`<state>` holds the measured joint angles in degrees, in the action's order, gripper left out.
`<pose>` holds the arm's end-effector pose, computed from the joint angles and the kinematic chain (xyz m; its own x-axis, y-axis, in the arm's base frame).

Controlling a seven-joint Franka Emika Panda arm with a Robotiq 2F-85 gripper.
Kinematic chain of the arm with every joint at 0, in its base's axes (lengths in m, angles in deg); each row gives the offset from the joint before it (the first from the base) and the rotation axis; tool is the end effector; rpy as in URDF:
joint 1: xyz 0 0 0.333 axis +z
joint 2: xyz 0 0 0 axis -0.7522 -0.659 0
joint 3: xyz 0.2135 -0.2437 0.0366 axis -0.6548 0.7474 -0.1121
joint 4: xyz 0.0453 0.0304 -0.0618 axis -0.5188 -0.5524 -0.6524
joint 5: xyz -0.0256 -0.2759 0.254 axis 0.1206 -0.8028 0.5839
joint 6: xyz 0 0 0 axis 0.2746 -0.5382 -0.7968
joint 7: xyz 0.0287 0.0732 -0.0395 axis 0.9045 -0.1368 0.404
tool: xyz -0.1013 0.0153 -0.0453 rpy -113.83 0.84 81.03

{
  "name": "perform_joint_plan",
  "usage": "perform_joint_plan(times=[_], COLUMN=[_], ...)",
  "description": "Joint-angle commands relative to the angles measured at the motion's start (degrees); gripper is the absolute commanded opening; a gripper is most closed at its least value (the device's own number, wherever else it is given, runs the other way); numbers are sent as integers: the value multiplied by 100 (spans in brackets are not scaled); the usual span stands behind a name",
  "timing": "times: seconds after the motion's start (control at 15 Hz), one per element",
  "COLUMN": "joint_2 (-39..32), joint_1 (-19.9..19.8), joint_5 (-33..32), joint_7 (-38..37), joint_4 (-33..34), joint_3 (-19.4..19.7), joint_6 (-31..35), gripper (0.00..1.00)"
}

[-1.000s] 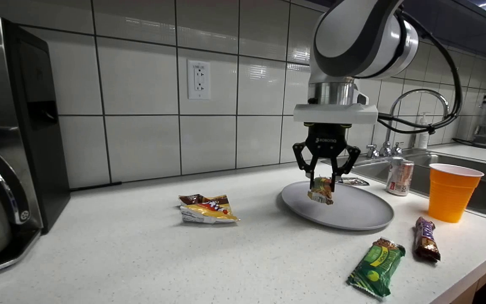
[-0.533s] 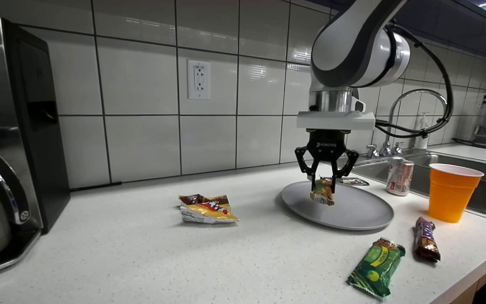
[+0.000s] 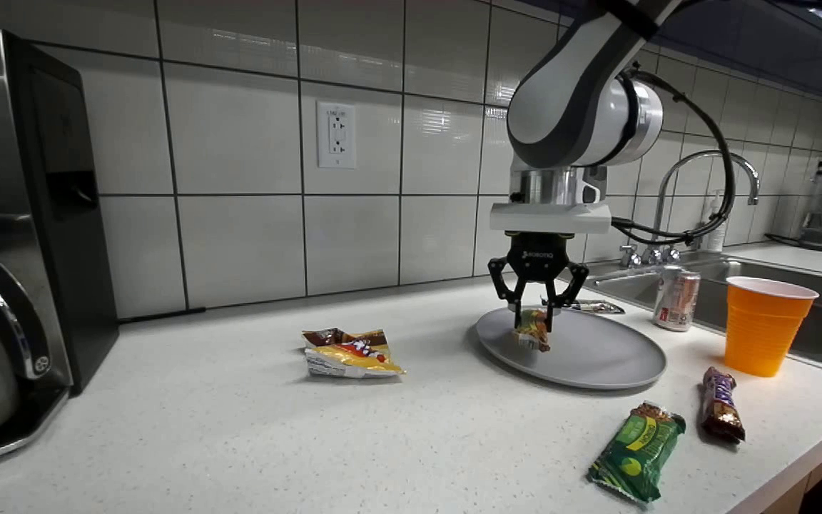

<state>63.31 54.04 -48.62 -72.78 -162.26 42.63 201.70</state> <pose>0.5696 0.0367 0.2645 0.7690 -0.6392 -0.0087 -0.6385 -0.7687 0.0381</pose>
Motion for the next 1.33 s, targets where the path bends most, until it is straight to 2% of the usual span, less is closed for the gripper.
perform_joint_plan(times=[0.0,0.07,0.13,0.47,1.27], joint_2=[-240,-280,-305,-228,336], joint_1=[-25,-24,-22,-32,32], joint_5=[175,186,194,305,225], joint_7=[245,241,231,247,97], joint_4=[354,390,411,377,-155], joint_3=[15,18,23,34,154], joint_6=[-147,-144,-120,-106,-122], gripper=[17,17,61,98,100])
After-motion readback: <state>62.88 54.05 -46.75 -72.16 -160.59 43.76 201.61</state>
